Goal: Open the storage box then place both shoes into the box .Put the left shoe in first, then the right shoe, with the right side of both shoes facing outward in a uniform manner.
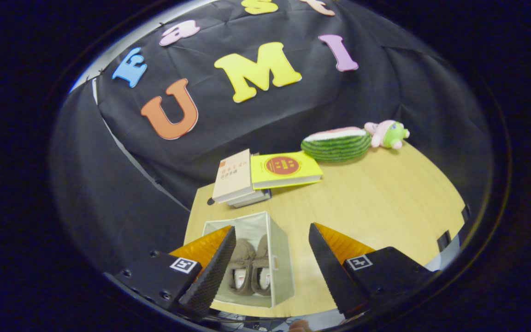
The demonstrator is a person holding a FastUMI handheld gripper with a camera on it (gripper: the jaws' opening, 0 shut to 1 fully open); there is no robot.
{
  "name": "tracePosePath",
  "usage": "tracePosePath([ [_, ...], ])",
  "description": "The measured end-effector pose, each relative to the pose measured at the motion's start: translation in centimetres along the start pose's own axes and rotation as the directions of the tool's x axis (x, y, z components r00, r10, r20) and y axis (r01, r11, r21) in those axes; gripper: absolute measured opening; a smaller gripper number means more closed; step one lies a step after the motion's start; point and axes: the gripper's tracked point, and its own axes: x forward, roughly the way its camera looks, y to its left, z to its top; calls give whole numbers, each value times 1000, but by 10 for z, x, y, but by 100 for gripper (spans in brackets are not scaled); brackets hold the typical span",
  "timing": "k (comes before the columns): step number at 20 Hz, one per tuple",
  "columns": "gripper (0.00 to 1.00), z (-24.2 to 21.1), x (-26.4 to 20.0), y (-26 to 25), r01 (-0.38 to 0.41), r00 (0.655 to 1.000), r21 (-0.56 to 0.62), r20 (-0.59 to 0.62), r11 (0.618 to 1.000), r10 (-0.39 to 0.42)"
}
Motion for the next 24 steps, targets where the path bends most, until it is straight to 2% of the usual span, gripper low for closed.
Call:
tracePosePath([
  [3, 100, 40, -30, -9, 38, 990, -92, 141, 995, -24],
  [5, 100, 63, -56, -14, 57, 973, -111, 229, 992, -31],
  [8, 100, 92, -97, -12, 27, 939, -156, 343, 987, 29],
  [10, 100, 99, -123, -21, 35, 917, -157, 397, 987, 31],
  [13, 100, 103, -158, -34, 66, 884, -225, 465, 972, 47],
  [15, 100, 98, -177, -46, 106, 861, -254, 507, 961, 39],
  [19, 100, 51, -191, -51, 136, 859, -310, 511, 941, 44],
  [20, 100, 40, -193, -52, 140, 850, -315, 524, 939, 49],
  [24, 100, -7, -193, -47, 116, 858, -343, 508, 932, 80],
])
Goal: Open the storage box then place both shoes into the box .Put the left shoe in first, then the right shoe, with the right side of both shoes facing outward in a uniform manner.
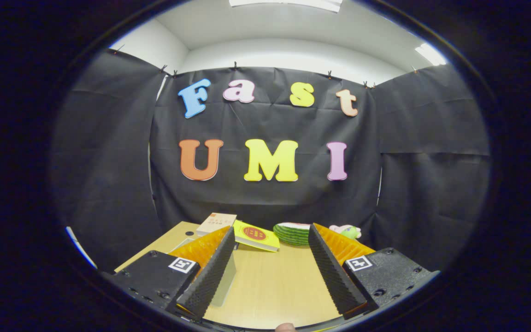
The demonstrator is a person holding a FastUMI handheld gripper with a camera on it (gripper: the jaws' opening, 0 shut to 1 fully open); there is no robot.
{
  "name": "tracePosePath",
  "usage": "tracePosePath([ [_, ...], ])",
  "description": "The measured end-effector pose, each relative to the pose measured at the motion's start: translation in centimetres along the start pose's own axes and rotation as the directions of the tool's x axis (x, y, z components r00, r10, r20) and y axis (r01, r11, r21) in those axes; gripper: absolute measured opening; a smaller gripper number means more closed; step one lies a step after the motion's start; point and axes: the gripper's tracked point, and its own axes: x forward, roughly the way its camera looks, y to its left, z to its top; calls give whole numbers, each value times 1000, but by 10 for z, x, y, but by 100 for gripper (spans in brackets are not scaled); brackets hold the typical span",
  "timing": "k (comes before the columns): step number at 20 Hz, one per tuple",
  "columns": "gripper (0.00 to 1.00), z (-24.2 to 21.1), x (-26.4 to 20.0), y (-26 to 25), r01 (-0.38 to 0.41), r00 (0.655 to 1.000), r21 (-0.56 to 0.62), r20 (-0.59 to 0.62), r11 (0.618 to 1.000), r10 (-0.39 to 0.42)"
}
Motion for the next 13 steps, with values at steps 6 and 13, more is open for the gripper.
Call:
tracePosePath([
  [6, 100, -35, -17, 11, -4, 1000, 27, -10, 1000, 5],
  [13, 100, -52, -18, 10, 7, 1000, 59, -19, 998, -6],
])
